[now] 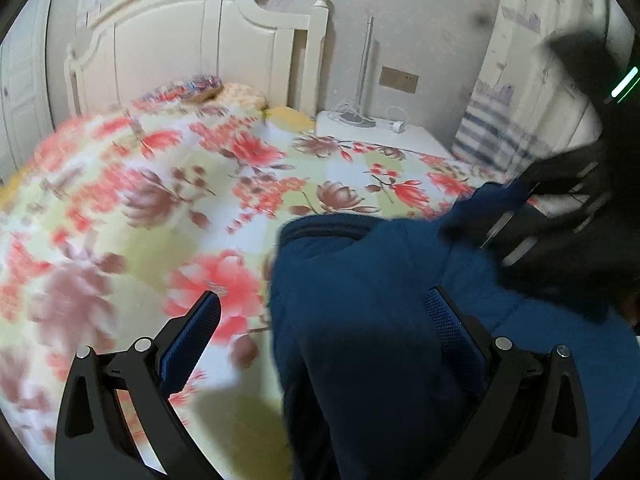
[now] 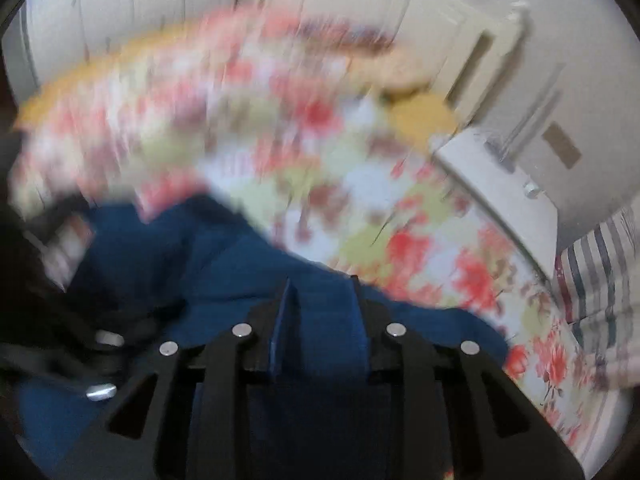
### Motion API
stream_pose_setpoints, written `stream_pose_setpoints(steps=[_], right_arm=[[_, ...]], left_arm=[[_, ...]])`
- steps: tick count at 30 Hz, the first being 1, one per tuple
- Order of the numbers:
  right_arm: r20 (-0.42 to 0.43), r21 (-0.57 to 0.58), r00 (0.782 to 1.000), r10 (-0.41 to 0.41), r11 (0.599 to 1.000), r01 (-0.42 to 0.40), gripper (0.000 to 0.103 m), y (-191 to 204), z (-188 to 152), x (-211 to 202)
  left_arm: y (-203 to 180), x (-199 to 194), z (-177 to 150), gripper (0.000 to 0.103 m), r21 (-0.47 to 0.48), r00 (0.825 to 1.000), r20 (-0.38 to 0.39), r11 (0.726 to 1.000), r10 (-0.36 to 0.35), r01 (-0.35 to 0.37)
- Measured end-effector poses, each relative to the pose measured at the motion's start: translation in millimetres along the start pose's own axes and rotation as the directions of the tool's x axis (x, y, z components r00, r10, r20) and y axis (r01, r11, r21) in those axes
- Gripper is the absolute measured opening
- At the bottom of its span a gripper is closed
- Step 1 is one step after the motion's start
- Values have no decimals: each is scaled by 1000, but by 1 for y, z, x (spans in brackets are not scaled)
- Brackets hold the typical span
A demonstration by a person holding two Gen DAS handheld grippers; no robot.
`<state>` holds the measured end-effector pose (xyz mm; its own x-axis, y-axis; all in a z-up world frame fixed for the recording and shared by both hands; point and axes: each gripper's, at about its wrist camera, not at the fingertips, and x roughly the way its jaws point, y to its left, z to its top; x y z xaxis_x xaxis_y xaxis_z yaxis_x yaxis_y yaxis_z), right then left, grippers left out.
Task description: Fold large clothes
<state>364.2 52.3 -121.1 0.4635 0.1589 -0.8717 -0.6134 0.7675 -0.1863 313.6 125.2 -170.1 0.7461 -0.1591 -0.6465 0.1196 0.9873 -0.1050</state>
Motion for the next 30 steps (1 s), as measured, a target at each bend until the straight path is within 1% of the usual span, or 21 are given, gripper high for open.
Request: stream_pose_setpoints(steps=[1,2,4,5,6,7,8,9,10,11,13,15,16,17,18,20,21,24,27,28,30], right_arm=[[0,33,1000,24,999,-24,28,-6,0,1],[-2,58,999,40,998,-40,28,-11,0,-1],[4,50,1000,22,998,-22,29,-11,-2,-4],[10,38,1000,3,999,-3,30,-9,-2,-6],[12,30,1000,-14,999,13,30,-7,-2,-7],[13,23,999,-35,999,35,30,-4,-1,-9],[15,20,998,-56,998,55,30,-1,0,-12],[28,22,997,-72,997,72,30,3,3,-20],[55,28,997,-53,998,51,30,6,6,-30],[95,33,995,8,999,-11,30,10,9,-43],[136,7,987,89,996,-90,30,24,15,-60],[115,-77,987,111,992,-103,30,51,20,-65],[92,-119,989,115,987,-104,30,64,21,-62],[55,-159,994,97,983,-87,28,78,21,-52],[26,-173,997,70,983,-65,24,87,20,-41],[-15,-211,1000,-17,977,13,23,103,19,-16],[-24,-219,999,-31,975,25,23,106,20,-12],[-43,-207,998,-43,978,33,22,108,25,-6],[-45,-189,997,-58,981,48,23,108,27,-18],[-26,-189,998,-59,981,53,25,109,28,-29],[15,-178,1000,-26,984,28,34,110,29,-48]], left_arm=[[0,-13,0,98,11,999,1,999,43,-43],[1,-32,-2,98,29,997,24,996,80,-81],[5,-69,-8,98,43,994,74,996,74,-78],[5,-92,-15,98,60,991,107,994,84,-91],[4,-111,-23,98,78,984,139,989,114,-126],[1,-124,-30,98,87,980,158,986,125,-140],[-2,-140,-41,98,95,980,172,988,102,-119],[-5,-152,-53,98,99,983,175,992,56,-74],[-8,-158,-62,98,105,985,171,993,29,-47],[-13,-161,-72,98,120,987,162,992,11,-31],[-21,-157,-87,98,152,990,142,988,-4,-18],[-24,-140,-98,98,158,996,92,987,-7,-8],[-24,-135,-102,99,151,996,86,988,-6,-7],[-23,-130,-104,99,144,997,81,990,-4,-8],[-21,-125,-106,99,132,998,68,991,-4,-5],[-18,-122,-108,99,112,998,60,994,2,-8],[-18,-121,-109,99,115,998,54,993,12,-18],[-16,-119,-112,99,115,999,35,993,17,-21],[-12,-116,-114,99,100,1000,20,995,-6,4],[-12,-117,-115,99,96,1000,19,995,-10,8],[-11,-115,-115,99,85,1000,13,996,-21,20]])
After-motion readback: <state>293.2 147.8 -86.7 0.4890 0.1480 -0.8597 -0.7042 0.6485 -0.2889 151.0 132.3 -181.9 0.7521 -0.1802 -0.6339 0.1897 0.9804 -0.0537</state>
